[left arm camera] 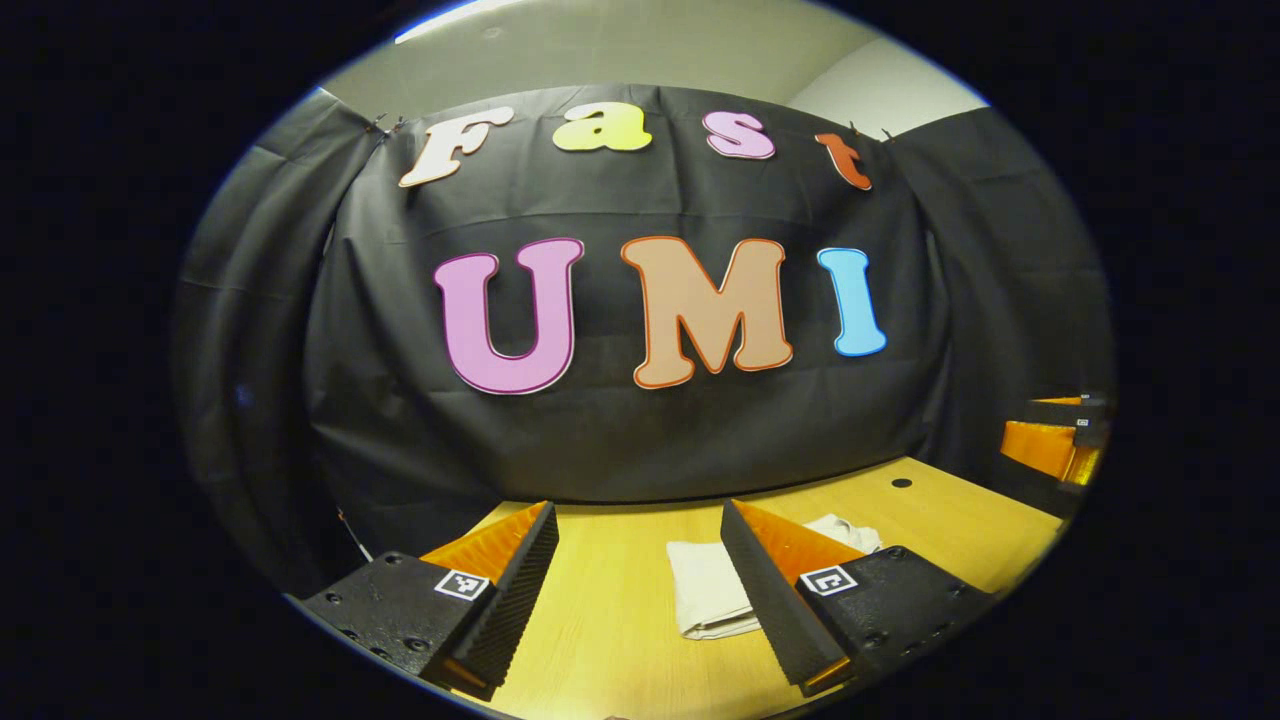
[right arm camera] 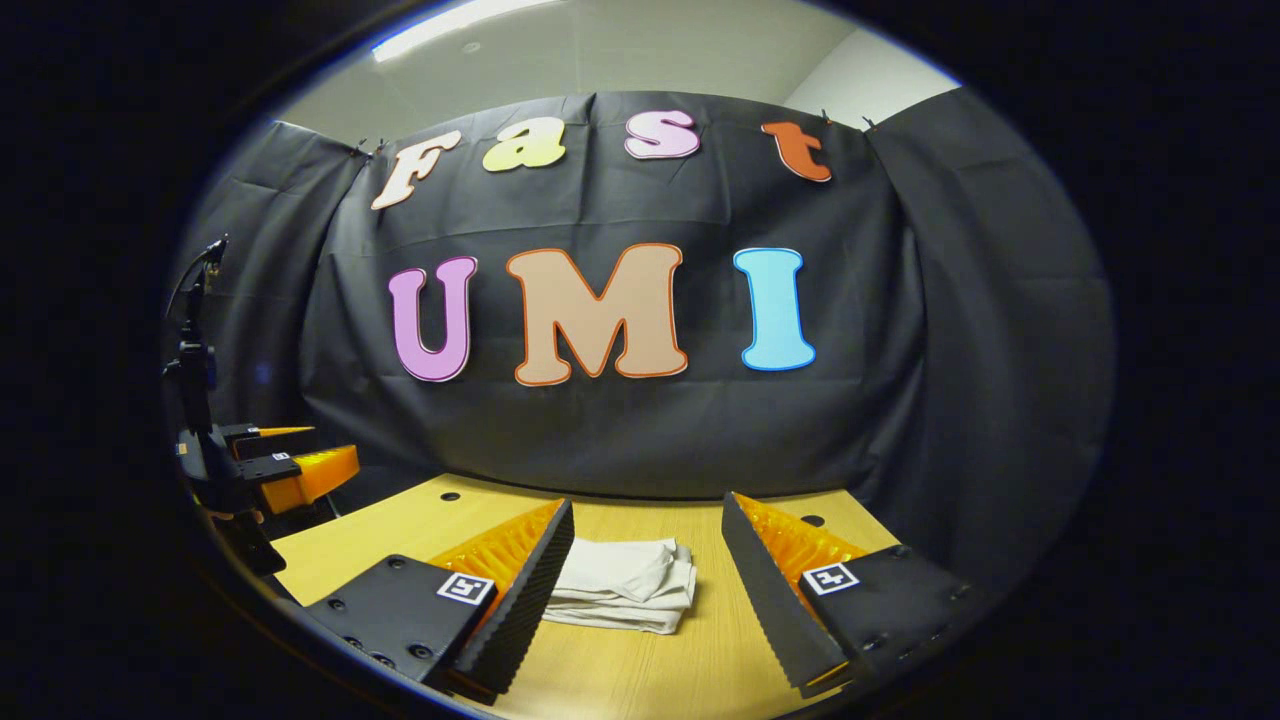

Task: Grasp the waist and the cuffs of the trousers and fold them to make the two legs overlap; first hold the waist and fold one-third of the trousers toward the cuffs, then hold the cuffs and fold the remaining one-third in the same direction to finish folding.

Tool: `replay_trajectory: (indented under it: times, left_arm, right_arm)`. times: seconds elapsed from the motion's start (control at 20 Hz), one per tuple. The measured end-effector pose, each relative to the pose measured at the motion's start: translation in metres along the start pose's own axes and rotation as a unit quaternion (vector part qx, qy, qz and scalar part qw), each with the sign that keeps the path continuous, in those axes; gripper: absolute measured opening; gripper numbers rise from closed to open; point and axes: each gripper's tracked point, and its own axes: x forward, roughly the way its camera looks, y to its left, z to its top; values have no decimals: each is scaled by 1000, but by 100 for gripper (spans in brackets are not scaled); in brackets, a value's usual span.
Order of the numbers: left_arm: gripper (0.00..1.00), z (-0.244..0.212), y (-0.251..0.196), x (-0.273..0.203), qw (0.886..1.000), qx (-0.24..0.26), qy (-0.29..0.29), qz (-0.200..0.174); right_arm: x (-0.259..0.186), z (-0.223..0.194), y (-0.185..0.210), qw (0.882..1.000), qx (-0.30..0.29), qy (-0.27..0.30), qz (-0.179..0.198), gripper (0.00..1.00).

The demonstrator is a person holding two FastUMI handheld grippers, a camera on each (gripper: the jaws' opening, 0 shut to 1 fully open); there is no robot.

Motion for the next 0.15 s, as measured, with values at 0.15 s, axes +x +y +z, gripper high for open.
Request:
replay_trajectory:
  times: [0.15]
  left_arm:
    - [96, 2, 10, -5, 1000, 3, -3, 2]
  right_arm:
    - [-6, 7, 9, 1000, -10, -7, 2, 96]
